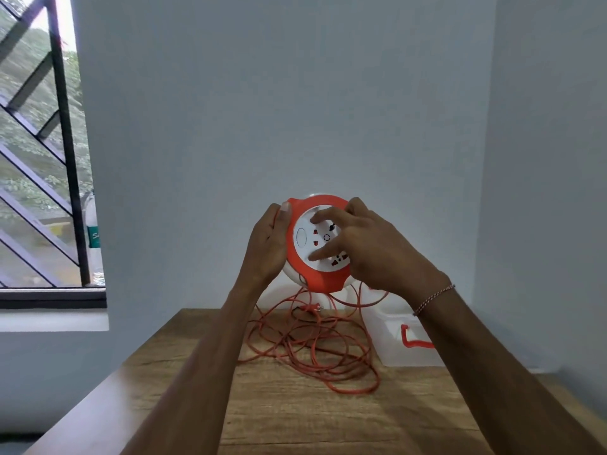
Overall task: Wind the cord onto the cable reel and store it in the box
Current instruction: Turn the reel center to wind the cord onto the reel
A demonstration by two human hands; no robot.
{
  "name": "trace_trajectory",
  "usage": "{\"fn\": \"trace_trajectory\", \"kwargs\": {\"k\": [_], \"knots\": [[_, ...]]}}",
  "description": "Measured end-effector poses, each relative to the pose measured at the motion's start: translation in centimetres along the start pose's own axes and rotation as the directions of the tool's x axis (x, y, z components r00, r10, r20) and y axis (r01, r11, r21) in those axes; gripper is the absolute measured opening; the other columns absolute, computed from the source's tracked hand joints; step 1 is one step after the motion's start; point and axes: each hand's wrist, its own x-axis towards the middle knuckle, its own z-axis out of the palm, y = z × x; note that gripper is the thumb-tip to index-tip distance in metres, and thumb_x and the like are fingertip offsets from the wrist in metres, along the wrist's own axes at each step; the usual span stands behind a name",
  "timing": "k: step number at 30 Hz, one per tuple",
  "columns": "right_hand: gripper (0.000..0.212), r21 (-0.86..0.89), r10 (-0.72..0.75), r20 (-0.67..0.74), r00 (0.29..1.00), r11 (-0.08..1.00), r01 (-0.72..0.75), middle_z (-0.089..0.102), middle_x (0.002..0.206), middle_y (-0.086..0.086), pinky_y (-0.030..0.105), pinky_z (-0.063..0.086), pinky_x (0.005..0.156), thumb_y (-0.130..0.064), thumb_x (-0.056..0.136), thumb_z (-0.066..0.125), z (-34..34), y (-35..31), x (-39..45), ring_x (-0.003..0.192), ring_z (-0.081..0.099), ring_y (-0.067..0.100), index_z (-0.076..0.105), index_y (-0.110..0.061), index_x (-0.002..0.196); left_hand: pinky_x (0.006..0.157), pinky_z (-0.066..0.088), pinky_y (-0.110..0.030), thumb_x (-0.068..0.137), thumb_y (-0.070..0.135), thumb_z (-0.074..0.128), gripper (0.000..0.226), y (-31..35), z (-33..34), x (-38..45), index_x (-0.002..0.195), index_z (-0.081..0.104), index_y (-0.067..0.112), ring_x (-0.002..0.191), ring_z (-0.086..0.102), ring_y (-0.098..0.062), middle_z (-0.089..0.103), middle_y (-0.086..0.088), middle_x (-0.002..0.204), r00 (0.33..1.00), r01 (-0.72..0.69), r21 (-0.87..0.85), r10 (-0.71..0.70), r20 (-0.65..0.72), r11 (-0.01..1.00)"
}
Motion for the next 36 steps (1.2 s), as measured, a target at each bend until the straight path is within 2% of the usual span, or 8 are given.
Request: {"fn": "trace_trajectory", "kwargs": {"k": [7,14,20,25,28,32,34,36], "knots": [[0.061,0.01,0.1,-0.072,0.992,0.995,-0.1,0.05,0.129,0.006,0.035,0.051,0.074,-0.026,0.075,0.077,0.8,0.1,0.1,0.115,0.044,0.024,0.055,-0.047,0.128,0.078,0.061,-0.044,0.101,0.05,0.032,0.043,0.2,-0.1,0.1,0.112,0.06,0.019,0.087,0.072,-0.021,0.072,-0.003,0.101,1.0,0.005,-0.047,-0.005,-0.002,0.999],[0.066,0.089,0.244,-0.214,0.946,0.969,-0.23,0.07,0.109,0.003,0.035,0.054,0.074,-0.07,0.074,0.059,1.4,-0.1,-0.1,0.096,0.064,0.022,0.053,-0.04,0.133,0.076,0.061,-0.045,0.101,0.051,0.033,0.041,-0.1,-0.1,0.2,0.108,0.06,0.02,0.084,0.072,-0.021,0.071,-0.006,0.098,1.0,-0.005,-0.03,0.005,-0.025,1.0],[0.074,0.171,0.324,-0.21,0.923,0.941,-0.291,0.074,0.102,0.001,0.036,0.058,0.071,-0.074,0.072,0.059,1.9,-0.3,0.1,0.084,0.07,0.023,0.057,-0.028,0.13,0.077,0.061,-0.043,0.101,0.049,0.033,0.04,-0.6,-0.2,0.4,0.107,0.06,0.02,0.082,0.072,-0.021,0.071,-0.004,0.096,0.999,0.009,0.027,-0.008,-0.048,1.0],[0.05,0.248,0.402,-0.312,0.861,0.909,-0.335,0.073,0.083,-0.004,0.035,0.055,0.071,-0.067,0.085,0.052,0.9,1.4,0.2,0.08,0.064,0.019,0.069,-0.03,0.114,0.077,0.061,-0.044,0.101,0.052,0.033,0.043,-0.8,-0.4,0.6,0.104,0.06,0.019,0.083,0.071,-0.023,0.071,-0.006,0.095,0.999,0.007,0.012,-0.007,-0.043,1.0],[0.051,0.421,0.579,-0.192,0.792,0.778,-0.466,0.07,0.101,-0.003,0.033,0.053,0.077,-0.063,0.083,0.058,0.1,3.6,-0.1,0.087,0.063,0.015,0.064,-0.03,0.12,0.076,0.062,-0.039,0.101,0.052,0.033,0.043,-0.9,-0.7,0.8,0.104,0.061,0.02,0.083,0.071,-0.021,0.072,-0.004,0.093,0.999,-0.006,-0.03,0.005,-0.042,1.0],[0.049,0.743,0.529,0.358,0.769,0.338,-0.578,0.075,0.096,0.001,0.034,0.059,0.073,-0.046,0.086,0.065,-0.5,4.9,-0.6,0.077,0.072,0.015,0.06,-0.018,0.126,0.069,0.06,-0.026,0.1,0.053,0.033,0.041,-0.6,-0.7,0.8,0.104,0.063,0.026,0.082,0.072,-0.016,0.073,0.003,0.091,0.998,-0.02,-0.089,0.014,-0.062,0.996],[0.041,0.827,0.444,0.428,0.787,0.159,-0.539,0.076,0.091,0.006,0.038,0.06,0.073,-0.034,0.087,0.067,-0.7,5.1,-0.8,0.078,0.074,0.024,0.062,-0.015,0.123,0.068,0.06,-0.026,0.1,0.054,0.034,0.042,-0.6,-0.6,0.9,0.103,0.063,0.023,0.081,0.072,-0.016,0.073,0.001,0.091,0.997,-0.026,-0.097,0.018,-0.079,0.995],[0.039,0.857,0.436,0.423,0.794,0.093,-0.507,0.075,0.093,0.01,0.04,0.06,0.074,-0.03,0.086,0.069,-0.7,5.1,-0.9,0.079,0.073,0.029,0.063,-0.012,0.12,0.065,0.06,-0.025,0.097,0.057,0.038,0.046,-0.6,-0.6,0.9,0.099,0.063,0.017,0.076,0.072,-0.016,0.073,-0.001,0.087,0.993,-0.025,-0.109,0.012,-0.115,0.994]]}}
